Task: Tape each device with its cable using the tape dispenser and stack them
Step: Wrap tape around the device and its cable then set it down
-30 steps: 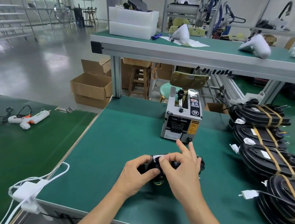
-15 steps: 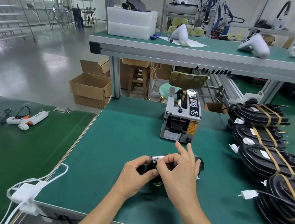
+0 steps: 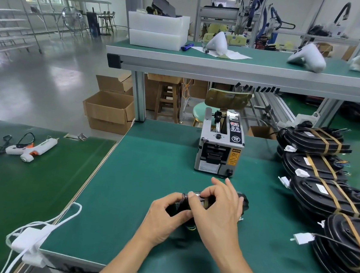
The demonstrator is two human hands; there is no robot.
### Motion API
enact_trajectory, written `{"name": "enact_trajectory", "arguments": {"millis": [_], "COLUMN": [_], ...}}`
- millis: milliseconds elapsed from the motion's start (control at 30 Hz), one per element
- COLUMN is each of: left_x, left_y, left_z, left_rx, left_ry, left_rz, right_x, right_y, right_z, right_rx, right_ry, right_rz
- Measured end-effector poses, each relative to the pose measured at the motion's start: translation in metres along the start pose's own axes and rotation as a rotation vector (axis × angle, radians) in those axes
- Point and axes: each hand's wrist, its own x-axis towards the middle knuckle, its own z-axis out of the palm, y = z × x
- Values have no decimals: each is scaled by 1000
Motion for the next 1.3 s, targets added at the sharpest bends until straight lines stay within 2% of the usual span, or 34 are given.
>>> {"name": "enact_trajectory", "arguments": {"millis": [300,500,600,733,867,967,1300], "left_x": [0,-1,0,-1,-1,-1,-2], "left_y": [1,1,1,1,3,4,7], "left_z": [-1,-2,-3,-2,-2,-3,-2], "left_rx": [36,18,29,7,5,-7,-37], "left_ry": [13,34,30,18,6,2,-2], "left_rz": [-7,19,7,10,12,11,-5], "right_x": [1,45,92,137,157,162,171], "right_y": [6,-4,-11,-4,9,11,4], "right_z": [6,-21,-29,-19,-4,3,19], "right_rx": [-45,-62,-92,101,334,489,676], "right_ry": [37,91,29,-31,-34,-16,26], "right_rz": [-34,55,157,408,558,605,699]}}
